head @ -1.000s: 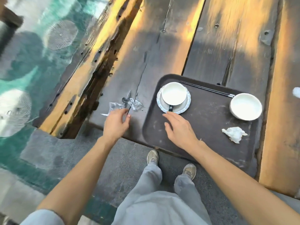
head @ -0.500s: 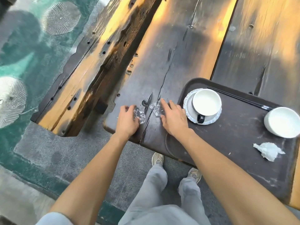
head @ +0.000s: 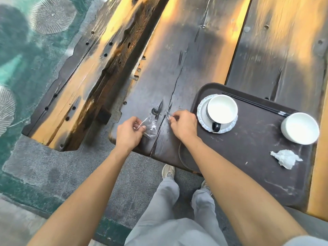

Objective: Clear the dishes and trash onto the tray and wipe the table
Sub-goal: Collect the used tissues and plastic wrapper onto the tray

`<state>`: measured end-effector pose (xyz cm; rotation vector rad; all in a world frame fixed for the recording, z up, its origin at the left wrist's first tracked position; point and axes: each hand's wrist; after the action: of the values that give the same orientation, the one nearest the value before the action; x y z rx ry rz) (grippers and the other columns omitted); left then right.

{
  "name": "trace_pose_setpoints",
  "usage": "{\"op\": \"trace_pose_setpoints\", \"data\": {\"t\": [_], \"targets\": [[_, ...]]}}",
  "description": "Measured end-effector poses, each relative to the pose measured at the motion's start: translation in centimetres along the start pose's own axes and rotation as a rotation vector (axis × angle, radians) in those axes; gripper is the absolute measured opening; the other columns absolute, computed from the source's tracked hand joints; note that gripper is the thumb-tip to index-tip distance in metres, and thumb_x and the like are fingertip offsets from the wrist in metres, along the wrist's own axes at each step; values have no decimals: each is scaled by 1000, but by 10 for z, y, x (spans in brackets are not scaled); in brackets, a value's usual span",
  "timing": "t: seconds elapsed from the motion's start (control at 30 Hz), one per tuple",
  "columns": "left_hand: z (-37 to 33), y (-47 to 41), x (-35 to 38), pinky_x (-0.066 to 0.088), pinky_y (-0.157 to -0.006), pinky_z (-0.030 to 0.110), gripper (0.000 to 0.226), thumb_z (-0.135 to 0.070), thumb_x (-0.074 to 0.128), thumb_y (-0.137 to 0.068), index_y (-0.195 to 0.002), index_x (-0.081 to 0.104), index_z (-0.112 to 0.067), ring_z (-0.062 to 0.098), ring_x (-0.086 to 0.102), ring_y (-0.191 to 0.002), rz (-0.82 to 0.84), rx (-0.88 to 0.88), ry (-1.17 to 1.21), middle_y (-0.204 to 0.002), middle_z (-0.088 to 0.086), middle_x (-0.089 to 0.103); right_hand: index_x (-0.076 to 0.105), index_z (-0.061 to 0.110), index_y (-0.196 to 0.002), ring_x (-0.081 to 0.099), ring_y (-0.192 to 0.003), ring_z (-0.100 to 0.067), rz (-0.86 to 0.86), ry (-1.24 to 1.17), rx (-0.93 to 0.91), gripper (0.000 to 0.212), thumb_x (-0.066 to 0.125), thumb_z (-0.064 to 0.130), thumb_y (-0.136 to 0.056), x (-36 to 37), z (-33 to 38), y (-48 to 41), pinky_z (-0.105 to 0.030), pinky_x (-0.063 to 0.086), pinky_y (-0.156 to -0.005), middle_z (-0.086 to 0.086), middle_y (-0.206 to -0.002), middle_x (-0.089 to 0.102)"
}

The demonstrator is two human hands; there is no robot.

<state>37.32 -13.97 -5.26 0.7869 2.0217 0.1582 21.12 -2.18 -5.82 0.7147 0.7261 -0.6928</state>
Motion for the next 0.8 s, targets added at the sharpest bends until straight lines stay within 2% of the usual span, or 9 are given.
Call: {"op": "trace_pose_setpoints", "data": {"t": [0.07,0.17,0.2,0.33,0.4,0.53,0.6,0.7,0.8], "targets": [[-7,4,1,48,-73,25,14,-28,79,-85,-88,68,-19,13,66,-74,25,21,38,-72,-8,67,77,20,-97,68,-90,-24,1,-153,50,19,68,32,-86,-9,-3,7,-32,52,-89,-4,-90,76],[-20,17,9,42,-69,10,16,-30,81,-82,-82,67,-24,2,63,-70,91,42,64,-67,-11,67,77,19,-100,69,-82,-12,-36,-340,104,21,75,31,-82,-30,-15,25,-28,52,-89,2,-86,76],[-26,22,14,43,-69,10,16,-29,82,-81,-81,67,-24,0,62,-68,110,45,71,-66,-12,66,76,20,-100,69,-79,-9,-55,-387,119,22,76,30,-81,-37,-21,33,-26,53,-88,3,-84,76],[-49,36,38,49,-79,21,16,-26,84,-79,-85,71,-20,2,63,-66,205,46,117,-67,-8,69,77,25,-90,67,-72,-2,-138,-398,190,13,73,34,-82,-58,-52,63,-20,51,-80,9,-75,74],[-62,43,53,49,-77,21,17,-28,84,-79,-85,71,-18,0,63,-65,245,58,106,-69,-4,73,76,26,-90,66,-71,0,-180,-403,231,15,70,37,-83,-63,-70,77,-18,50,-78,10,-74,74],[-85,54,84,47,-69,15,18,-27,81,-82,-87,70,-13,3,67,-71,324,94,99,-68,-2,75,76,25,-98,65,-72,4,-243,-410,299,20,69,36,-83,-66,-97,95,0,40,-71,12,-89,73],[-94,57,94,46,-66,16,18,-25,80,-83,-88,69,-11,6,67,-71,328,109,57,-67,-3,73,76,24,-99,66,-72,3,-266,-400,299,19,70,34,-83,-66,-105,99,-2,42,-73,11,-95,70],[-100,58,101,53,-75,28,15,-25,79,-83,-85,68,-16,15,70,-81,312,113,7,-73,1,74,75,25,-102,65,-72,-1,-258,-362,261,23,71,36,-82,-63,-111,101,-16,48,-78,10,-92,68],[-102,59,103,55,-80,31,18,-29,78,-84,-91,71,-15,16,70,-84,340,137,-38,-74,0,75,74,24,-109,63,-75,-5,-202,-298,219,32,74,38,-80,-59,-113,100,-19,47,-80,8,-93,67]]}}
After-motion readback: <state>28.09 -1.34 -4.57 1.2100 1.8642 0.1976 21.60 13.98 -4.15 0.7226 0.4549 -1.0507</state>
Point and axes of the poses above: each hand's wrist, its own y-axis away from the middle knuckle, its own x-axis out of the palm, z = x × y
